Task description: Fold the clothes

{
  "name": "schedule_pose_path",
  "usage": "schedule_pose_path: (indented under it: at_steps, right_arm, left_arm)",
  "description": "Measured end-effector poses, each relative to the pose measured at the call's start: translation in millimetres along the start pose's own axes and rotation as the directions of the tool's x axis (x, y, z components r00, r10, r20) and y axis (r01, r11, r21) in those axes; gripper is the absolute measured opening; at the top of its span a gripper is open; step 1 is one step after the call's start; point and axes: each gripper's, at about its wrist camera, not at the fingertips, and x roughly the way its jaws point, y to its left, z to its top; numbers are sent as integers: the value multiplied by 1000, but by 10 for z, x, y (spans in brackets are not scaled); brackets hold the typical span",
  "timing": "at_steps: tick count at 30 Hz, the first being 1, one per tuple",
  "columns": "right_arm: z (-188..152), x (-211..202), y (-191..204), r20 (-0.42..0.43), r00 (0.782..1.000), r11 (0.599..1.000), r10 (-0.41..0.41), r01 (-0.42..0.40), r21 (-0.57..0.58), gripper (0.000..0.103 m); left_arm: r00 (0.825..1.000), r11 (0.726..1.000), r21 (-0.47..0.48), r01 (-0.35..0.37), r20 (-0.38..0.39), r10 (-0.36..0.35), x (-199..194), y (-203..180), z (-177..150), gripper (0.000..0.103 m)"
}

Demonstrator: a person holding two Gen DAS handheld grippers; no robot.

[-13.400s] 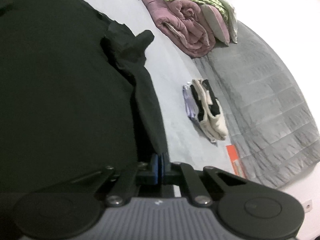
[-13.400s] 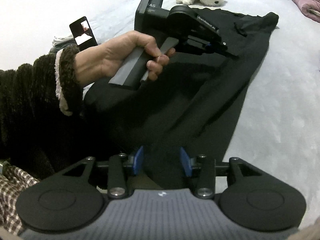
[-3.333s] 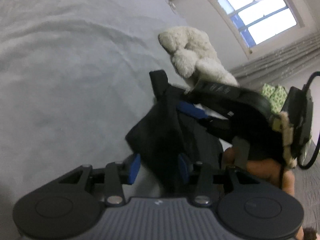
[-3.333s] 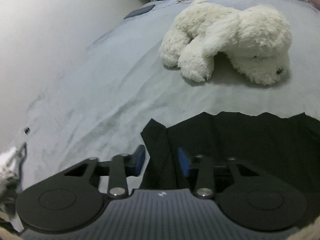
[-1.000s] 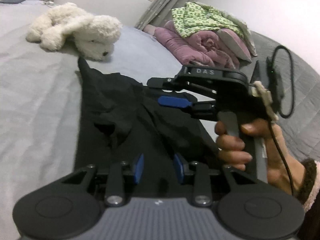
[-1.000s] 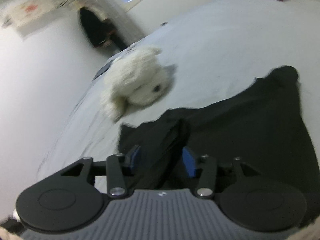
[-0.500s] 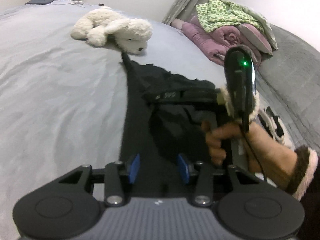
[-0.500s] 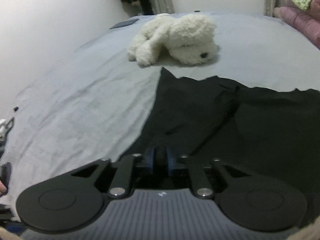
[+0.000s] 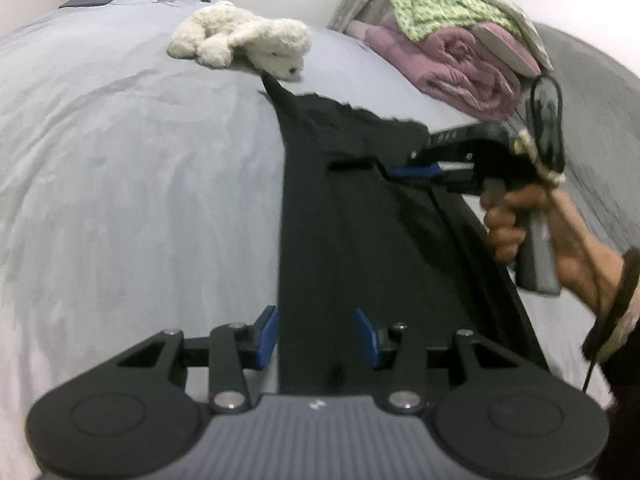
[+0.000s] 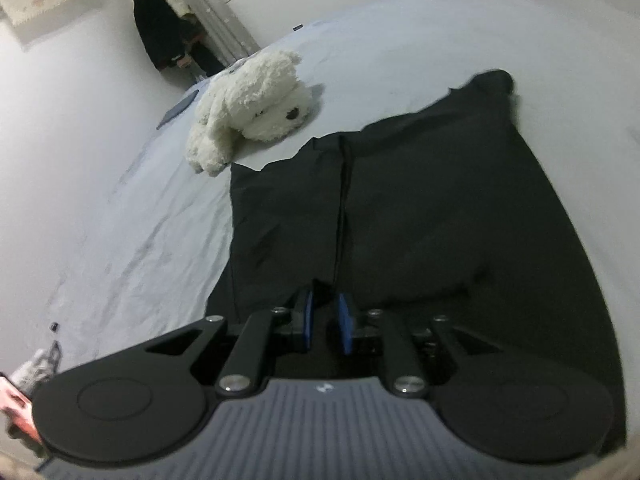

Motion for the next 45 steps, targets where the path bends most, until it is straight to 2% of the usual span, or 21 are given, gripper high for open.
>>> schedule_pose_path:
  at_steps: [3,4,5,6,9,13,17,19,20,21,23,25,28,31,32,33,36,37,40,45]
  right_arm:
    - [-109,-257,-88,-17,998,996,55,-54,74,23]
    - [-158,-334,-107,-25,997,992,80,-77,99,28]
    - [-214,-408,-115,-31,994,988,105,-101,119,41]
    - [-278,-477,-113,-37,991,983,130,-124,133,48]
    - [-501,-615,-49,-87,972,968,216,-201,153,48]
    - [-867,-684,64,-176,929,939,326,-298,169,48]
    - [-1146,-594,217,-277,863,902,423,-371,223,48]
    - [-1229,-545,329,-313,837,891,450,-397,220,48]
    - [-1271,-518,380,-330,827,890,454,-404,212,48]
    - [-1309,-488,418,-345,821,890,456,-406,209,48]
    - [-1374,-424,475,-365,810,888,459,-406,216,48]
    - [-1401,-369,515,-372,801,883,468,-406,237,48]
    - [-1393,-326,569,-356,802,876,479,-413,249,48]
    - [-1386,-320,572,-332,814,877,476,-412,247,48]
    - [-1378,-305,565,-324,819,877,475,-411,247,43]
    - [-1370,-292,560,-316,822,878,473,-410,246,33]
    - [-1343,-277,563,-307,832,884,462,-407,229,13]
    - [-1334,-283,563,-305,838,890,453,-402,217,9]
    - [-1295,-334,555,-287,862,908,418,-382,175,4]
    - [-1222,-385,450,-277,889,930,365,-334,155,4]
  left_arm:
    - [1000,1000,20,-10,-15,10,-89,-67,-159,43]
    - [1000,1000,28,-14,-19,15,-122,-85,-215,43]
    - [999,999,34,-24,-25,25,-157,-100,-275,43]
    - [999,999,37,-32,-29,34,-188,-108,-328,43]
    - [998,998,38,-54,-38,56,-277,-126,-481,43]
    - [993,992,56,-110,-37,113,-379,-165,-641,43]
    - [986,985,67,-159,-44,162,-427,-176,-798,42]
    - [984,983,66,-172,-35,174,-449,-179,-868,39]
    - [983,982,66,-179,-29,181,-461,-184,-897,32]
    - [982,980,67,-187,-26,189,-478,-200,-911,19]
    - [982,980,67,-187,-22,189,-516,-242,-910,6]
    - [982,979,80,-189,-3,190,-574,-313,-906,5]
    - [981,972,129,-196,7,196,-631,-446,-890,3]
    - [981,969,163,-188,-6,192,-648,-560,-867,3]
    - [982,968,171,-184,-14,189,-645,-593,-857,3]
    - [982,968,178,-179,-23,186,-625,-626,-842,3]
    - [984,967,196,-160,-52,173,-574,-744,-840,3]
    - [984,968,201,-150,-60,165,-554,-779,-850,3]
    - [987,971,210,-114,-88,134,-494,-880,-885,3]
    - [985,982,190,0,-172,33,-377,-995,-1018,4]
